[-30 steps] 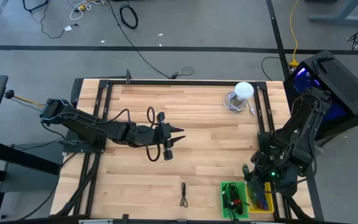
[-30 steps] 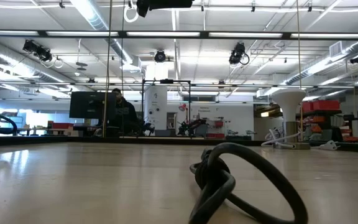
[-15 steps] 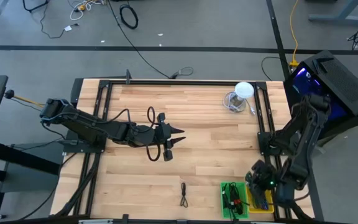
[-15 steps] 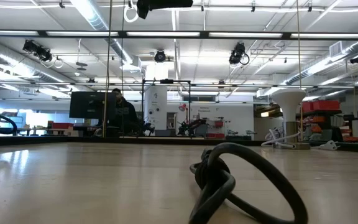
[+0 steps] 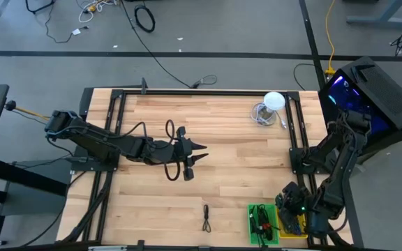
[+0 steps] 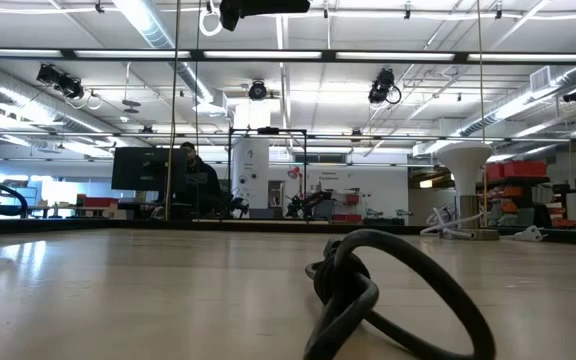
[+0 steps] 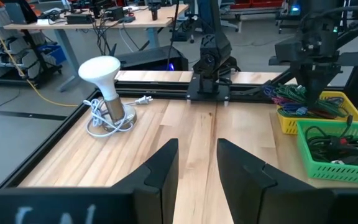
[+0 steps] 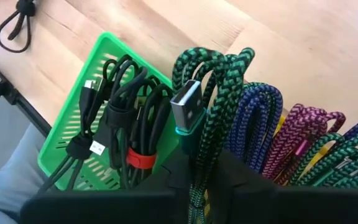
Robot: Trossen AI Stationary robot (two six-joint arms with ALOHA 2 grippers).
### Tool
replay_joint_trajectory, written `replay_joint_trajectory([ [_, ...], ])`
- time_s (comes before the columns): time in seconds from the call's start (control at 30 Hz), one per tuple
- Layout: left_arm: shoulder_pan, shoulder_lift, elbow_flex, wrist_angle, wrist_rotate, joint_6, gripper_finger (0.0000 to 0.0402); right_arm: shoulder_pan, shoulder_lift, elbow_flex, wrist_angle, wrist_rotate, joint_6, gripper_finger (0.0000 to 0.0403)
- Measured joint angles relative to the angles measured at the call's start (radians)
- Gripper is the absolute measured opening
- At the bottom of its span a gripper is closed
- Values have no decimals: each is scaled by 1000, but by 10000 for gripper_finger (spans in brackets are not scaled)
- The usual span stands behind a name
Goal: Pick & Place USB Port
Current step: Put the green and black charger cable into the yellow basket
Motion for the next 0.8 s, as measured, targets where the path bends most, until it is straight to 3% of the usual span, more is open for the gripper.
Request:
replay_joint_trajectory([
  [0.33, 0, 0, 0, -11, 0, 1, 115, 0, 0, 0, 4, -2, -128, 86],
  [0.6, 0, 0, 0, -23, 0, 2, 115, 1, -10, 0, -31, 18, -170, 88],
  [0.8, 0, 0, 0, -48, 0, 2, 115, 7, -88, 0, -112, 29, -179, 88],
])
